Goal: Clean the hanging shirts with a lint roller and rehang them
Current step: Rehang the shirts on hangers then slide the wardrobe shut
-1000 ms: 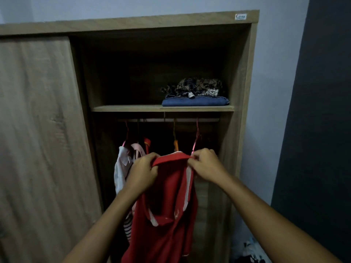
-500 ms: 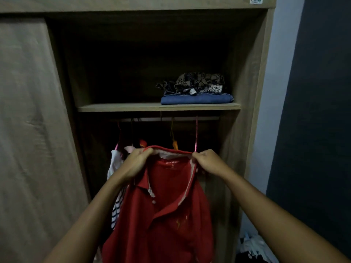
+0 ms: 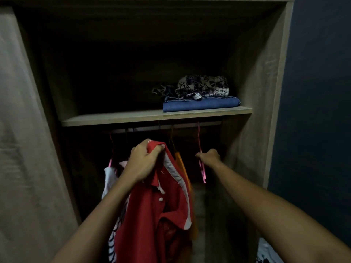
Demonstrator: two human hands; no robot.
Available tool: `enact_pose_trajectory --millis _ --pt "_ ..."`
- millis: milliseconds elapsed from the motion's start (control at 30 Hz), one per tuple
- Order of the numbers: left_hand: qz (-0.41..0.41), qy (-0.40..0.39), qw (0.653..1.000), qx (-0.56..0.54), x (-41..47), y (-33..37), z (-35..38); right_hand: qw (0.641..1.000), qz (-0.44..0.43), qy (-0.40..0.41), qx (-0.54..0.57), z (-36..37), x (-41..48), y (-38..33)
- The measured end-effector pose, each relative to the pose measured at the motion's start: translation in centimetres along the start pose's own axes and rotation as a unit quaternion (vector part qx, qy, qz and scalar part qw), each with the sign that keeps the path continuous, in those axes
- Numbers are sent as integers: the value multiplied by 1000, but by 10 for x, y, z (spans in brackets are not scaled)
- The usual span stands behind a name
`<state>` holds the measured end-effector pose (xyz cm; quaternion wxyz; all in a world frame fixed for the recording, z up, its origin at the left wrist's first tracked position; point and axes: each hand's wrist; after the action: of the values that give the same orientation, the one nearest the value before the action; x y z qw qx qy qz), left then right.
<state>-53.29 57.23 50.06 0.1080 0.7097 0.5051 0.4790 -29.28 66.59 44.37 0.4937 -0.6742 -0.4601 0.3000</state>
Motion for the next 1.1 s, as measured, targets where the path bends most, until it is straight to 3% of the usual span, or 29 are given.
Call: enact_pose_trajectory --millis 200,467,867,1100 --pt "-23 16 1000 9 9 -21 -5 997 43 29 63 13 36 -3" --pt "-44 12 999 -8 14 -18 7 995 3 33 92 -8 30 -9" --pt "-70 41 995 -50 -13 30 30 990 4 -29 135 -58 8 -32" --pt "-114 60 990 -50 -46 48 45 981 -18 -114 157 -83 -69 -1"
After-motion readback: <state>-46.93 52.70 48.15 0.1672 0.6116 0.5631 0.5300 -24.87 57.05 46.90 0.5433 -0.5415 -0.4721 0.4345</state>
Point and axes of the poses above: each hand's wrist, its own x-axis towards the middle knuckle, its own z-axis out of the palm, y = z × x, and after that the axes turned 6 degrees about x, right-handed
